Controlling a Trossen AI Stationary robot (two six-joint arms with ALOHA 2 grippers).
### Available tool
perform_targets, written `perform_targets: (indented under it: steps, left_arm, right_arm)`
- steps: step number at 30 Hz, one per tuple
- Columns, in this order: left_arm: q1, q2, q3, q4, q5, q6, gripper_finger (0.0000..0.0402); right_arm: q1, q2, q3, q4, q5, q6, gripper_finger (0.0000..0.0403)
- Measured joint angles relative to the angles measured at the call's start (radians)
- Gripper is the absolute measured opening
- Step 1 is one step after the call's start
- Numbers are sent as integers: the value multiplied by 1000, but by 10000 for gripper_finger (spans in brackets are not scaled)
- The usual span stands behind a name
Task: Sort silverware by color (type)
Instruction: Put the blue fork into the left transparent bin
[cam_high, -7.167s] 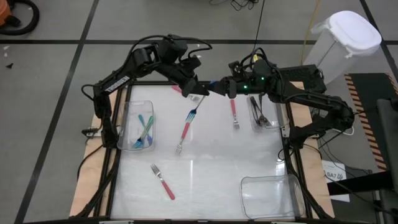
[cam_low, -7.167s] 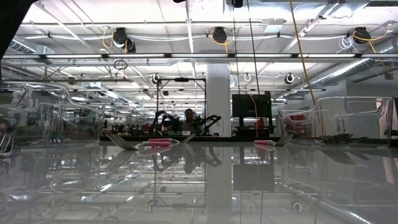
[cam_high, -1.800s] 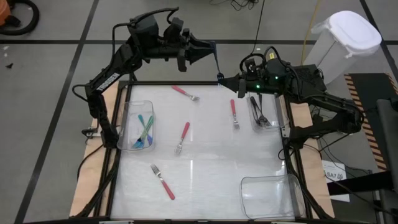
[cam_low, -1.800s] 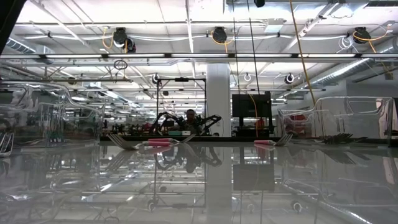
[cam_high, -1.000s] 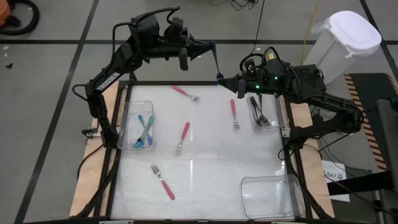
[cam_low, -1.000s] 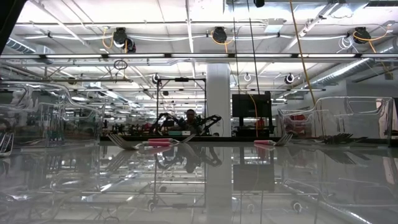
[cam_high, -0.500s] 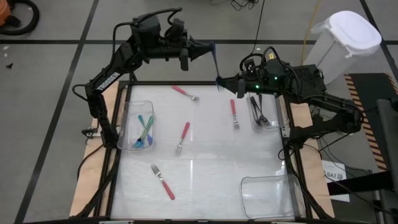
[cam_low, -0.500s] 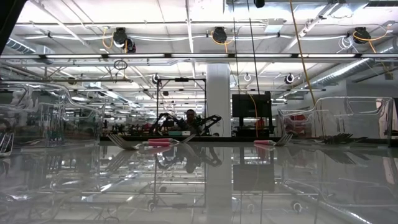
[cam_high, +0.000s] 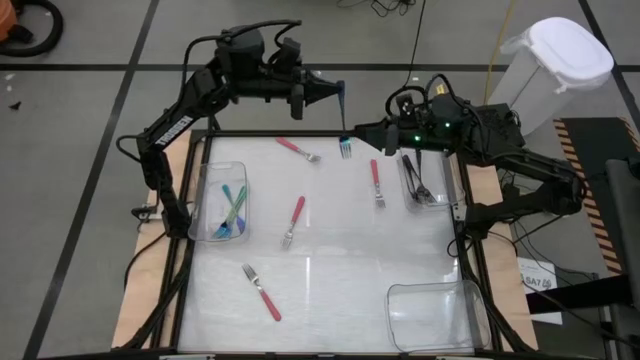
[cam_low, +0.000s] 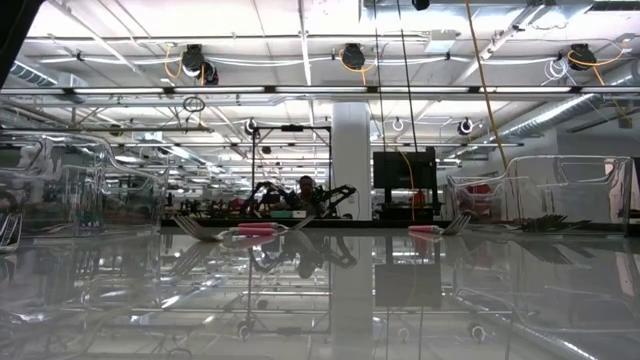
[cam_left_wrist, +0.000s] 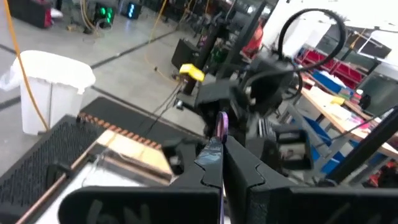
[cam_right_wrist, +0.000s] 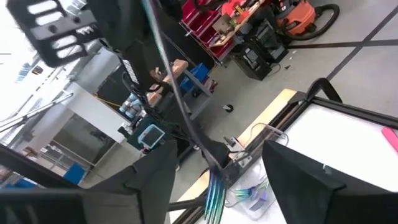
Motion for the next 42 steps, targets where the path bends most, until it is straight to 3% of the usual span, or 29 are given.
perform_targets:
  steps: [9, 19, 33, 42]
  left_arm:
    - [15, 0, 0, -59, 94, -7, 0]
    - [43, -59, 0, -320, 94, 121, 0]
    - [109, -151, -1, -717, 4, 264, 0]
    - [108, -204, 0, -882, -35, 305, 0]
  right_arm:
    - [-14, -34, 0, -27, -3, -16, 242]
    - [-27, -95, 0, -132, -2, -55, 242]
    - [-27, -116, 0, -164, 1, -100, 242]
    - [-17, -116, 0, -179, -3, -75, 242]
